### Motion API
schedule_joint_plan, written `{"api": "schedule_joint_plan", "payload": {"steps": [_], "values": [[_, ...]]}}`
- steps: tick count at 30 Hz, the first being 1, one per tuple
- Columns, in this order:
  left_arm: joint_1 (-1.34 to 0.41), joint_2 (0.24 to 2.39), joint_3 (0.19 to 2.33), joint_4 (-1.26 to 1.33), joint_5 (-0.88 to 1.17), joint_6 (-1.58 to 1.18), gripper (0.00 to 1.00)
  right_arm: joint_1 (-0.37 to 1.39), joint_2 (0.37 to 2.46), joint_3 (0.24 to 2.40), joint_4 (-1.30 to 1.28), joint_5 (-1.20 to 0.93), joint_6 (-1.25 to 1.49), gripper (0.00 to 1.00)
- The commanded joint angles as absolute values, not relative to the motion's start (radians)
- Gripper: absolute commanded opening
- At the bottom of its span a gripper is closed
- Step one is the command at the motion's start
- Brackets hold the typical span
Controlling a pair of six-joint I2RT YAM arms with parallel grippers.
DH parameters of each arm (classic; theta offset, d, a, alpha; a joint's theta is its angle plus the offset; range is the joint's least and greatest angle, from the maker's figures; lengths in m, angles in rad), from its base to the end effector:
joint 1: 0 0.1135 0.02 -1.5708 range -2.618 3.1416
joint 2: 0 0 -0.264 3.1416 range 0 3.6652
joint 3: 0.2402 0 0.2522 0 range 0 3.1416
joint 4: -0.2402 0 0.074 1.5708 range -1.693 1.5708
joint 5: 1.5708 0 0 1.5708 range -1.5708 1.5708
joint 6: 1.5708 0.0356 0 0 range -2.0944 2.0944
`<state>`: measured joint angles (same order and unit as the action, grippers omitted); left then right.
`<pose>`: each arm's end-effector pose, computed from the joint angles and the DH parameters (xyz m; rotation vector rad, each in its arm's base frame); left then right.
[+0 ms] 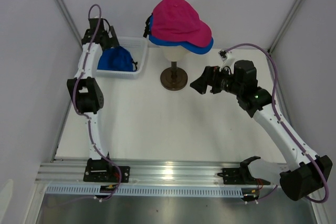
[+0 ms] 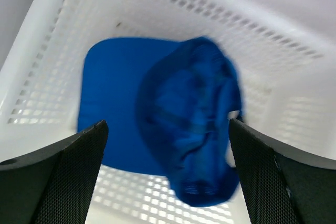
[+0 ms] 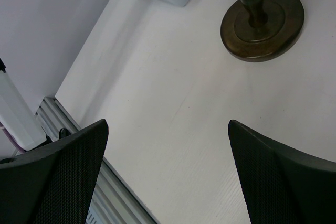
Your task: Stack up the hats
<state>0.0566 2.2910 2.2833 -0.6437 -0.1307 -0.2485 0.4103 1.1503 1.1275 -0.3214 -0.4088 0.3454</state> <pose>0.5253 0.0344 0.3038 -0.4075 2.1782 0.0392 0.2318 0.1162 0.3729 -0.3509 1.9583 0.8905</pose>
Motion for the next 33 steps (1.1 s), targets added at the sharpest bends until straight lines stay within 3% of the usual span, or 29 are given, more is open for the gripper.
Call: {"api": "schedule_joint_plan", "payload": {"steps": [1,9,18,21,22,27,28,30,31,33], "values": [[0.055,2.361,2.296,-0.745,-0.242,-0.103,1.00,0.413,1.134,1.135,-0.291,-0.417,0.344,1.00],[0.135,2.442,2.368,-0.850,-0.063,-0.184,1.00,0.411,1.129,1.134,-0.295,-0.400,0.347,0.99],[0.133,2.553,2.464,-1.083,-0.048,-0.130,0.97,0.416,1.152,1.131,-0.261,-0.420,0.374,0.99],[0.132,2.556,2.459,-1.085,-0.048,-0.124,0.84,0.420,1.160,1.134,-0.255,-0.433,0.377,1.00],[0.129,2.557,2.464,-1.086,-0.054,-0.121,0.72,0.422,1.163,1.137,-0.258,-0.434,0.376,1.00],[0.103,2.566,2.474,-1.088,-0.077,-0.089,0.40,0.425,1.147,1.135,-0.270,-0.419,0.376,1.00],[0.101,2.568,2.474,-1.086,-0.078,-0.089,0.25,0.425,1.141,1.134,-0.270,-0.414,0.374,1.00],[0.103,2.565,2.473,-1.085,-0.084,-0.094,0.05,0.425,1.134,1.131,-0.272,-0.410,0.376,1.00],[0.103,2.563,2.470,-1.085,-0.086,-0.095,0.01,0.426,1.132,1.129,-0.273,-0.405,0.376,0.99],[0.104,2.551,2.465,-1.072,-0.071,-0.100,0.01,0.425,1.127,1.129,-0.272,-0.403,0.373,1.00]]}}
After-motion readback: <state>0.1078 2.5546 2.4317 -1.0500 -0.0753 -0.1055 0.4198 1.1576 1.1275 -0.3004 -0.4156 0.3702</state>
